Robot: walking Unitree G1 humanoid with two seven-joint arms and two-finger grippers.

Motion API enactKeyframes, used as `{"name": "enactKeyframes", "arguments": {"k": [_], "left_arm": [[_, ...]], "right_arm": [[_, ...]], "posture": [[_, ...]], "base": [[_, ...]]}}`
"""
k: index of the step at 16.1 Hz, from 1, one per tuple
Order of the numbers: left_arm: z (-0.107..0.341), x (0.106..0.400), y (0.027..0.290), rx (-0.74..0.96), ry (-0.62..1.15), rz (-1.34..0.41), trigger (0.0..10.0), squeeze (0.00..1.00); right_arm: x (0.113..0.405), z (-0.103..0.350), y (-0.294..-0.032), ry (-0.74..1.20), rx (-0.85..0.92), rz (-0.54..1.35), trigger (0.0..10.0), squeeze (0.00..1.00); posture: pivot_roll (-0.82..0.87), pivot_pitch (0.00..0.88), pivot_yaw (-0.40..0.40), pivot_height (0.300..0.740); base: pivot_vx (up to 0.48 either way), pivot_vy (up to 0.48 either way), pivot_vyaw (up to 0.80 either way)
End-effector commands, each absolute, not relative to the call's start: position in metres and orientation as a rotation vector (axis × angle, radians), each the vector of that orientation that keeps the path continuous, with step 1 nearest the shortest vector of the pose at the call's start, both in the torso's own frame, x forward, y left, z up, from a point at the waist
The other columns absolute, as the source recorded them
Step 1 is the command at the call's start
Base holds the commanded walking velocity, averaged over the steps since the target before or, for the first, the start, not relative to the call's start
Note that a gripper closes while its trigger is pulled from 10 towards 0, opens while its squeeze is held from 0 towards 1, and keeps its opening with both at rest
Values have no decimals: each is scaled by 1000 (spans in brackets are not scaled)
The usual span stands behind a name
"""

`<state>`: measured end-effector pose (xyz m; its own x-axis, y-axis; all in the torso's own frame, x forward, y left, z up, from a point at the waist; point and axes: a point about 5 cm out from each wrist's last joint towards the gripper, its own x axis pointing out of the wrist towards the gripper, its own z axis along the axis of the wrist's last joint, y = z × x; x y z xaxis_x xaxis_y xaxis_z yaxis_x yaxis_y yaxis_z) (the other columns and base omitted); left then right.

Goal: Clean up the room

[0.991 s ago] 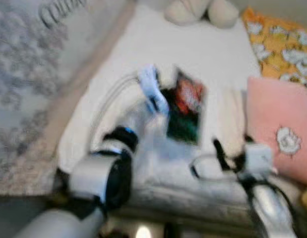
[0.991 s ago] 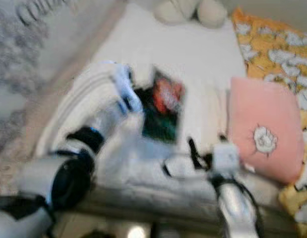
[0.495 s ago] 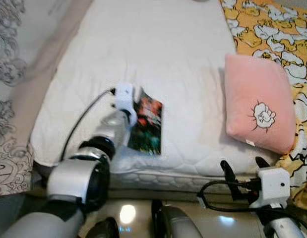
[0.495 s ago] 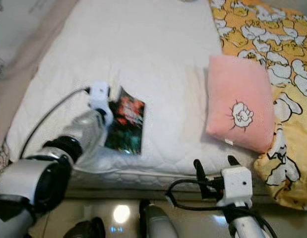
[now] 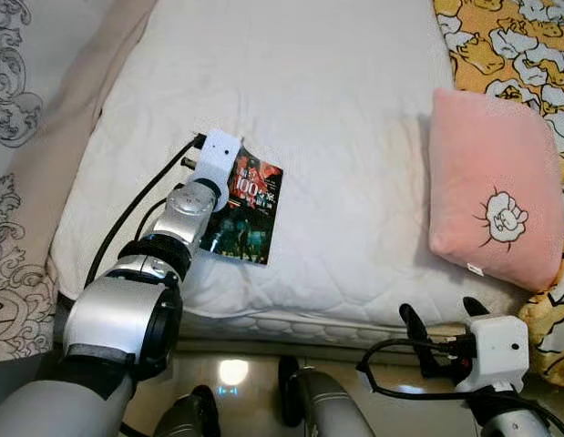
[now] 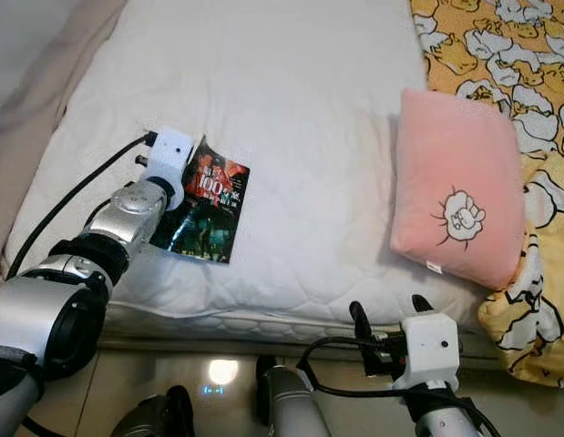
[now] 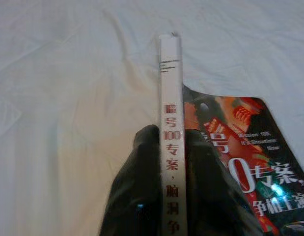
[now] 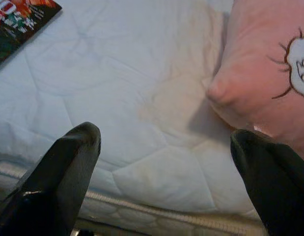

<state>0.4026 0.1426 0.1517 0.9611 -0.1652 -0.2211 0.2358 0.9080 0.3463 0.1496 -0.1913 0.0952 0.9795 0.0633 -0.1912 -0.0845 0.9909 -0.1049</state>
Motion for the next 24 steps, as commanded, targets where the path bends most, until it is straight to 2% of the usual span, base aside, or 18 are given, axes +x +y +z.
{"name": "enactKeyframes", "arguments": {"k": [1,5,10,12,14,16,18,20,22,23,24], "left_arm": [[154,404,138,419,184,-222,10000,1000],[161,406,145,497,162,-206,10000,1000],[168,408,168,361,163,-93,10000,1000],[169,407,173,394,157,-79,10000,1000],[192,412,186,426,66,-39,10000,1000],[197,411,177,493,-14,-103,10000,1000],[187,403,171,368,-97,-175,10000,1000],[148,369,157,125,-152,-208,10000,1000],[119,343,144,52,-137,-221,10000,1000],[99,322,125,28,-102,-323,10000,1000],[92,314,118,14,-86,-339,10000,1000]], "right_arm": [[146,94,-193,212,-117,71,10000,0],[150,92,-189,217,-109,80,10000,0],[163,87,-182,209,-96,116,10000,0],[167,86,-182,203,-96,116,10000,0],[181,86,-179,162,-92,120,10000,0],[200,94,-181,92,-92,89,10000,0],[232,113,-197,-26,-182,-66,10000,0],[248,124,-211,-124,-127,-177,10000,0],[248,124,-219,-162,-58,-230,10000,1000],[245,118,-217,-144,-65,-208,10000,1000],[244,110,-214,-118,-67,-185,10000,1000]], "posture": [[-435,283,-128,740],[-425,276,-127,740],[-372,235,-118,740],[-362,227,-117,740],[-318,174,-86,740],[-266,117,-35,740],[-227,59,13,740],[-171,0,43,740],[-131,0,34,740],[-106,0,12,740],[-98,0,0,740]], "base": [[0,0,0],[0,0,0],[0,0,0],[0,0,0],[0,0,0],[0,0,0],[0,0,0],[0,0,0],[0,0,0],[0,0,0],[0,0,0]]}}
